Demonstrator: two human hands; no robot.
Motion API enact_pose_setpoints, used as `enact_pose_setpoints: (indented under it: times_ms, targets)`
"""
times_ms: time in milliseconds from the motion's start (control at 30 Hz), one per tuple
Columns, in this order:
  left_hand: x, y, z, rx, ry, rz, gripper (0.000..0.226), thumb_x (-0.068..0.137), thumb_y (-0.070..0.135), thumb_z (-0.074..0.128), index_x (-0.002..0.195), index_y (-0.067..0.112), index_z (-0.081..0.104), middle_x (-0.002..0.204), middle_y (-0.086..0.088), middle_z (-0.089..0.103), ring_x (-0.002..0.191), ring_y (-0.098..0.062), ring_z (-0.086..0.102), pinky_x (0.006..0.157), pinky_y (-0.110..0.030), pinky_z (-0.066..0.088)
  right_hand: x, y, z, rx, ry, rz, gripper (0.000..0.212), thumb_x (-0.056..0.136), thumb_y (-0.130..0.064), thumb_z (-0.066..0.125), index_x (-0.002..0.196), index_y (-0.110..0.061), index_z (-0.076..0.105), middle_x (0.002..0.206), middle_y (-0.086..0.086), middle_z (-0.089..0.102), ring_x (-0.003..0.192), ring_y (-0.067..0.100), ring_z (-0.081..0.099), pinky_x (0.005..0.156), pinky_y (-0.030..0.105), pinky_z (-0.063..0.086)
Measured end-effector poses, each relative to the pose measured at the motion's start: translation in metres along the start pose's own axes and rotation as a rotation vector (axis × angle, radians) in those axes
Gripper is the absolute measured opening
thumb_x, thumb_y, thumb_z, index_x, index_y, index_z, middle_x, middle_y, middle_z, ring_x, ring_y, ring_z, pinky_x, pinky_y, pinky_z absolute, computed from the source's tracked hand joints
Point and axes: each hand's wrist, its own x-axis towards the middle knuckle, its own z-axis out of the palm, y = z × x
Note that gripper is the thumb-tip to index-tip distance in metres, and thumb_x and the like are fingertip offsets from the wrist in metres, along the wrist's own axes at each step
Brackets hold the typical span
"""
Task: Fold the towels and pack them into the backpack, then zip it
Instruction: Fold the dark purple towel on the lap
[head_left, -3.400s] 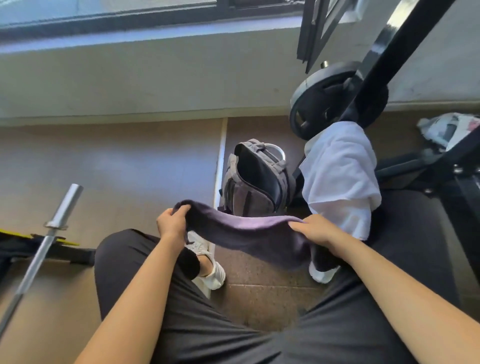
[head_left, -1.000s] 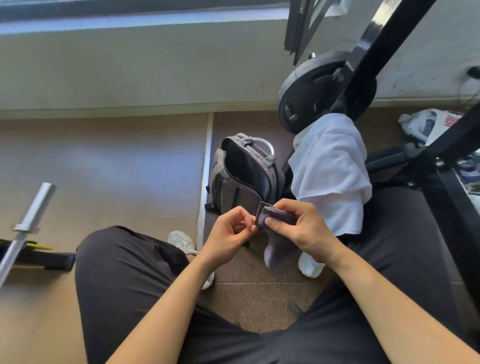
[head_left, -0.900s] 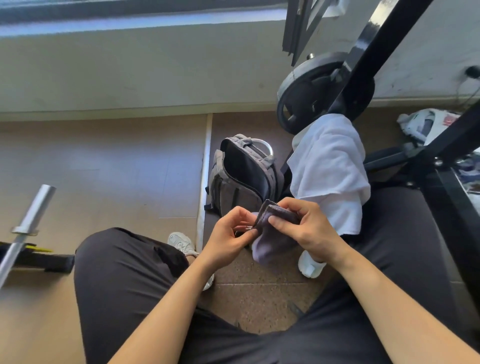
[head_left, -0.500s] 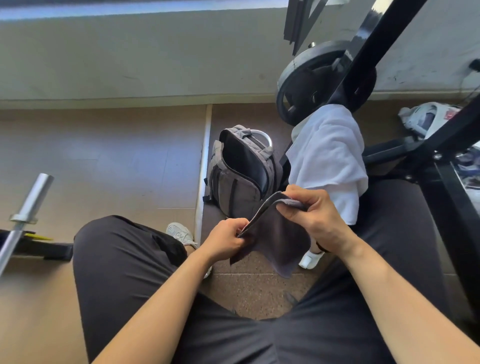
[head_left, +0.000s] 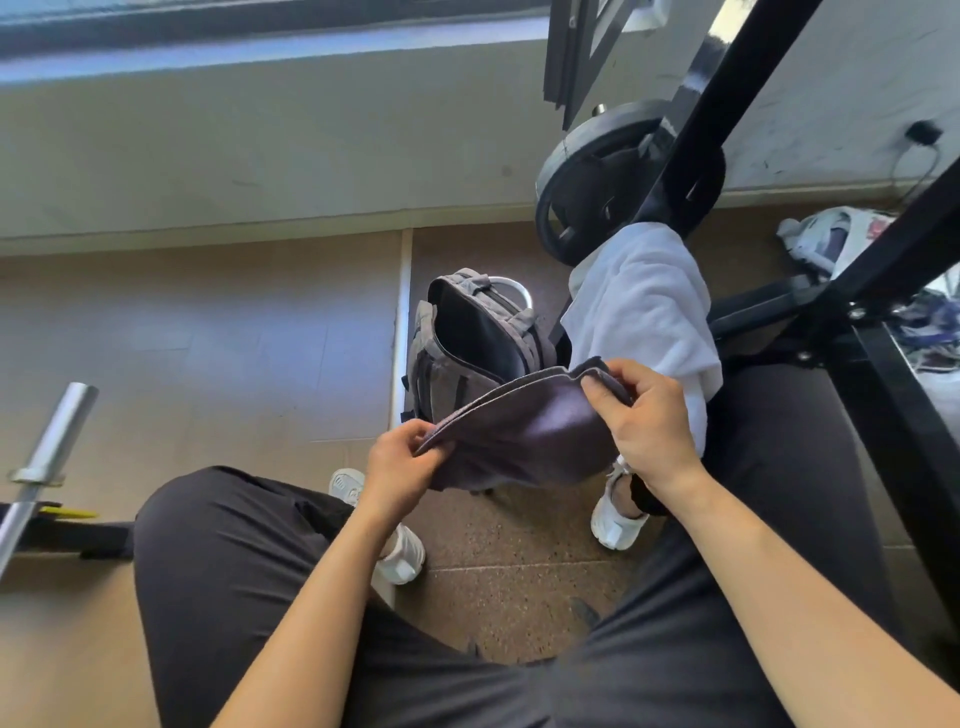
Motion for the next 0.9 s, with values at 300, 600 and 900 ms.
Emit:
enact_pose_setpoints:
  times_ms: [300,600,900]
  targets:
    - [0.003,0.009,-0.023,-0.390,0.477,-0.088,0.011,0.088,0.011,0.077,0.093,0.016,0.069,0.086,-0.004,0.070,0.079,-0.016,0.065,0.070,-0.022,0.053,0.005,0.002,0.003,-0.212,0.162,0.026,0.012,0.096,-0.031,0.067,0.089,-0.021,0.065,0.080,-0.010,0.067,0.077,0.007,0.064,0.072,0.029,0.058]
    - [0.006,0.001,-0.023,-0.333,0.482,-0.023,0.009,0.094,0.018,0.070,0.088,0.024,0.070,0.085,0.004,0.070,0.085,-0.018,0.062,0.077,-0.031,0.050,0.007,0.012,0.004,-0.192,-0.223,0.283,0.014,0.096,-0.025,0.065,0.087,-0.014,0.061,0.081,0.009,0.065,0.065,0.018,0.069,0.058,0.026,0.051]
    - [0.007,-0.007,-0.017,-0.200,0.157,-0.159,0.021,0.094,0.019,0.070,0.074,0.012,0.071,0.069,0.003,0.064,0.073,-0.016,0.056,0.068,-0.032,0.047,0.004,0.021,0.006,-0.525,-0.564,0.228,0.015,0.087,-0.025,0.071,0.074,-0.019,0.065,0.069,-0.001,0.062,0.074,0.022,0.061,0.068,0.039,0.051]
